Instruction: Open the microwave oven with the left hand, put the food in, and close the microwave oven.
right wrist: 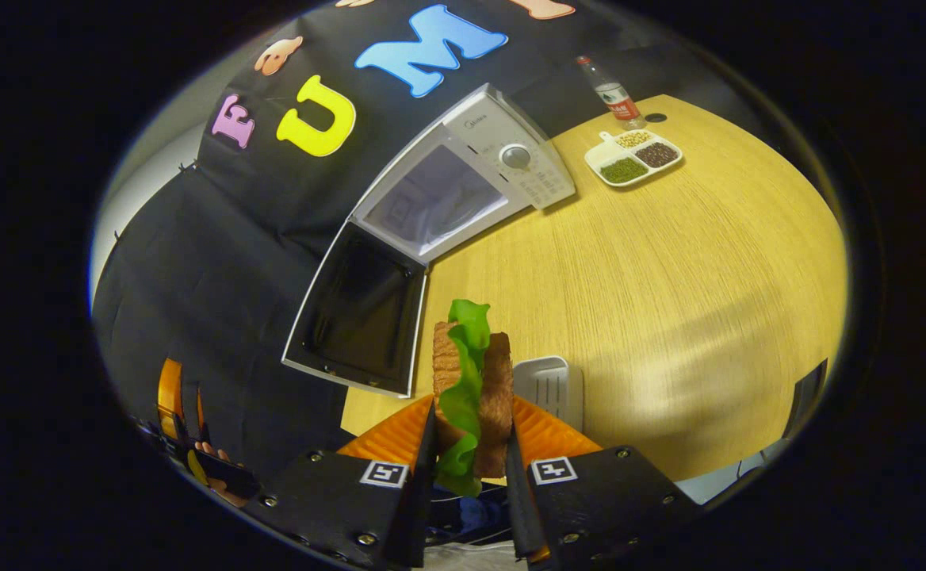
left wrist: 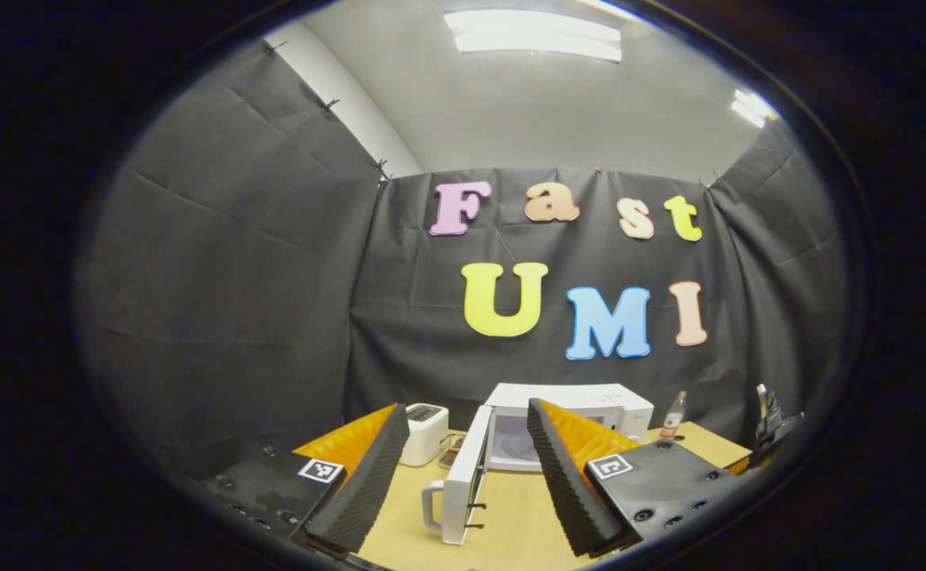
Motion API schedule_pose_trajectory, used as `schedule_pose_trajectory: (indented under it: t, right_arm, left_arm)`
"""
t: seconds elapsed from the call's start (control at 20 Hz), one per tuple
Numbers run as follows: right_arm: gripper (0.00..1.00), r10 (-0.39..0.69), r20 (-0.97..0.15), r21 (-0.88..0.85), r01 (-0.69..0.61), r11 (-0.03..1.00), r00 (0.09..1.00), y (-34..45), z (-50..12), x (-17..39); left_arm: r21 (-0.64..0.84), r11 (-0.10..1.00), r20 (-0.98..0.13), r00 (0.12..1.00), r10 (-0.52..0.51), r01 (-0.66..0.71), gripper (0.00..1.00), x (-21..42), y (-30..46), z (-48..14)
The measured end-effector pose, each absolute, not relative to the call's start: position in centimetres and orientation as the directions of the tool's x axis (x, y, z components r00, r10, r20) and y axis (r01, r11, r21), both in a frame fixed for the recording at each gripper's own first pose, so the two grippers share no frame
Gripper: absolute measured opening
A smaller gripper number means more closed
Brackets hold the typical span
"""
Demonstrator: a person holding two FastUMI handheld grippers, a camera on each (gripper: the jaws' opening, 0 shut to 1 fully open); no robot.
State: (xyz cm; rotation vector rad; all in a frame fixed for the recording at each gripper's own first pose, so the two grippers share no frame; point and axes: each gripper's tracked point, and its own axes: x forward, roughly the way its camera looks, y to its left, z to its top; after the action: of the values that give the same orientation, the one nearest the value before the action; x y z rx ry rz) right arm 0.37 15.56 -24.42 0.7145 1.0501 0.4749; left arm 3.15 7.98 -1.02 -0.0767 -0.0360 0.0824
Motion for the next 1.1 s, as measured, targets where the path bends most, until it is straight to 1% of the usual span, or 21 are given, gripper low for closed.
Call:
schedule_pose_trajectory:
  t: [0.1,0.15,0.35,0.4,0.45,0.5,0.55,0.7,0.75,0.8,0.85,0.9,1.0,1.1]
  right_arm:
    - [0.41,0.664,-0.59,0.736,-0.031,0.676,0.46,16.8,-23.4,2.0]
    - [0.41,0.662,-0.578,0.74,-0.037,0.672,0.476,17.6,-23.0,3.1]
    - [0.42,0.657,-0.55,0.746,-0.05,0.664,0.515,20.6,-22.2,6.4]
    - [0.42,0.651,-0.545,0.745,-0.05,0.665,0.529,21.3,-22.1,7.2]
    - [0.41,0.643,-0.54,0.744,-0.05,0.667,0.544,22.1,-22.1,8.1]
    - [0.41,0.635,-0.533,0.744,-0.049,0.667,0.56,22.8,-22.2,8.8]
    - [0.42,0.626,-0.523,0.745,-0.047,0.665,0.579,23.6,-22.1,9.8]
    - [0.41,0.594,-0.501,0.749,-0.029,0.662,0.63,25.4,-22.2,12.2]
    - [0.41,0.582,-0.497,0.749,-0.02,0.662,0.644,26.0,-22.3,13.2]
    - [0.41,0.571,-0.492,0.751,-0.011,0.66,0.657,26.5,-22.4,14.0]
    - [0.41,0.559,-0.487,0.753,-0.002,0.658,0.671,27.1,-22.6,15.0]
    - [0.41,0.548,-0.483,0.753,0.004,0.658,0.683,27.5,-22.8,15.8]
    - [0.41,0.526,-0.479,0.751,0.018,0.66,0.702,28.2,-23.5,17.6]
    - [0.41,0.5,-0.474,0.744,0.027,0.667,0.725,28.9,-24.0,19.4]
  left_arm:
    - [-0.075,0.994,0.037,0.996,0.08,-0.077,0.98,4.3,8.7,-1.1]
    - [-0.07,0.995,0.035,0.996,0.08,-0.077,0.96,4.9,9.2,-1.2]
    - [-0.075,0.994,0.039,0.996,0.086,-0.083,0.96,7.1,11.5,-1.1]
    - [-0.074,0.993,0.041,0.995,0.09,-0.087,0.98,7.6,12.1,-1.2]
    - [-0.071,0.993,0.042,0.995,0.095,-0.091,0.96,8.0,12.9,-1.3]
    - [-0.065,0.993,0.042,0.994,0.098,-0.095,0.98,8.5,13.4,-1.3]
    - [-0.06,0.993,0.039,0.994,0.103,-0.101,0.96,9.0,14.2,-1.5]
    - [-0.051,0.993,0.03,0.993,0.111,-0.11,0.96,10.2,16.0,-2.0]
    - [-0.05,0.992,0.028,0.993,0.114,-0.113,0.98,10.6,16.7,-2.1]
    - [-0.051,0.992,0.023,0.993,0.117,-0.116,0.96,11.1,17.2,-2.4]
    - [-0.05,0.992,0.019,0.993,0.118,-0.117,0.98,11.5,17.7,-2.6]
    - [-0.048,0.992,0.015,0.992,0.122,-0.121,0.96,11.9,18.3,-3.0]
    - [-0.042,0.991,0.003,0.992,0.126,-0.126,0.98,12.6,19.0,-3.7]
    - [-0.047,0.991,-0.004,0.992,0.127,-0.127,0.96,13.2,20.0,-3.9]
